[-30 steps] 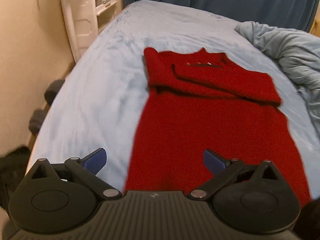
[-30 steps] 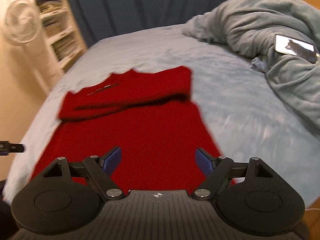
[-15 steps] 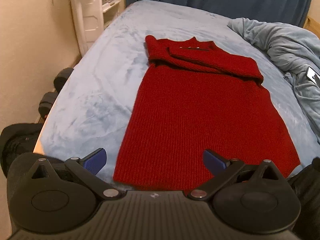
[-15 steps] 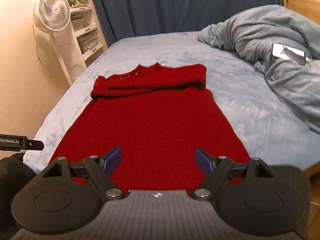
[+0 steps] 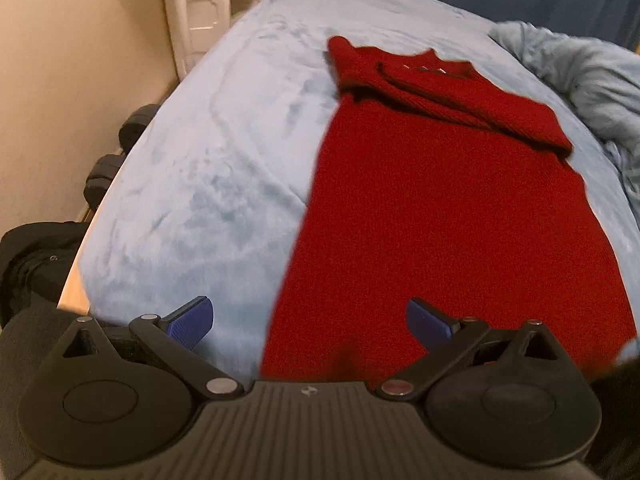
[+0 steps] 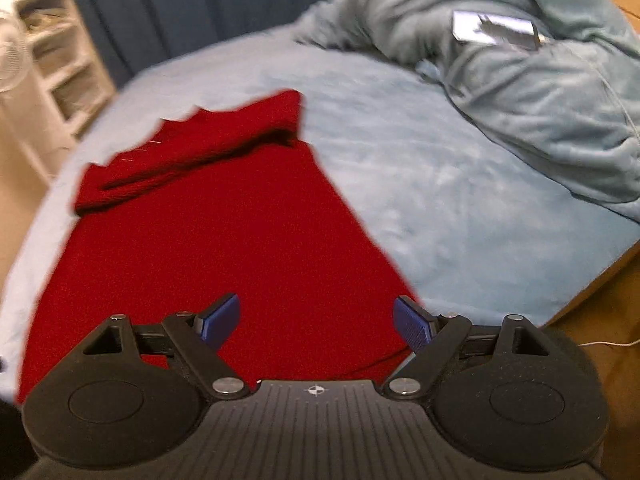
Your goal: Fold small clothes
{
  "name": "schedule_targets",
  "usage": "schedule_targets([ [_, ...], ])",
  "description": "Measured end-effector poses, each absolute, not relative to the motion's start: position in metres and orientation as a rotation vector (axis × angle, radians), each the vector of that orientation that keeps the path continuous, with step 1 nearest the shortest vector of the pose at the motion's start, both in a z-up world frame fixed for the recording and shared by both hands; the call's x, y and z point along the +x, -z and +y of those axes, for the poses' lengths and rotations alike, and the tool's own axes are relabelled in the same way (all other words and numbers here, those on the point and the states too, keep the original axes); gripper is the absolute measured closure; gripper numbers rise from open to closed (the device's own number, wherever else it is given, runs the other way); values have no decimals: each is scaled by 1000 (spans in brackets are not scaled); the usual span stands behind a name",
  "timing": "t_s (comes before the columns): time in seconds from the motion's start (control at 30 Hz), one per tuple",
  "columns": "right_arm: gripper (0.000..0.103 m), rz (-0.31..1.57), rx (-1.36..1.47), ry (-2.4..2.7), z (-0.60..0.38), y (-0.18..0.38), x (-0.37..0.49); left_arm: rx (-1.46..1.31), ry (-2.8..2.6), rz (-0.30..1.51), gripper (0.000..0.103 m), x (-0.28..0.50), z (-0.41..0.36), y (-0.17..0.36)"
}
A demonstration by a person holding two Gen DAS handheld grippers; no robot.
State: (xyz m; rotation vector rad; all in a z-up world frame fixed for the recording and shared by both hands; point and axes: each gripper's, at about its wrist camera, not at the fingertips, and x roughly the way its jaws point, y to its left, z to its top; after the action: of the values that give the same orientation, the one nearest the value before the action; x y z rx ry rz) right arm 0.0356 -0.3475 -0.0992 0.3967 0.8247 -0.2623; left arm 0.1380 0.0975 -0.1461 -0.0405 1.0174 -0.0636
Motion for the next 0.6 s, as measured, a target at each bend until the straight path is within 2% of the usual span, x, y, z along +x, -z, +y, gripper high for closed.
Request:
schedule_targets([
  [0.23,18,1083,425,340,-406,171,117,-137,78,1133,0,215,97,183],
  [0.47,16,1052,408,302,-417,194,154,25,148,1200,0,242,75,221],
  [0.53,13,1110,376,250,-414,205,160,39,156,1185,0,238,73,221],
  [0.6,14,1141,357,199,-411,204,162,52,190,1235,0,238,71,220],
])
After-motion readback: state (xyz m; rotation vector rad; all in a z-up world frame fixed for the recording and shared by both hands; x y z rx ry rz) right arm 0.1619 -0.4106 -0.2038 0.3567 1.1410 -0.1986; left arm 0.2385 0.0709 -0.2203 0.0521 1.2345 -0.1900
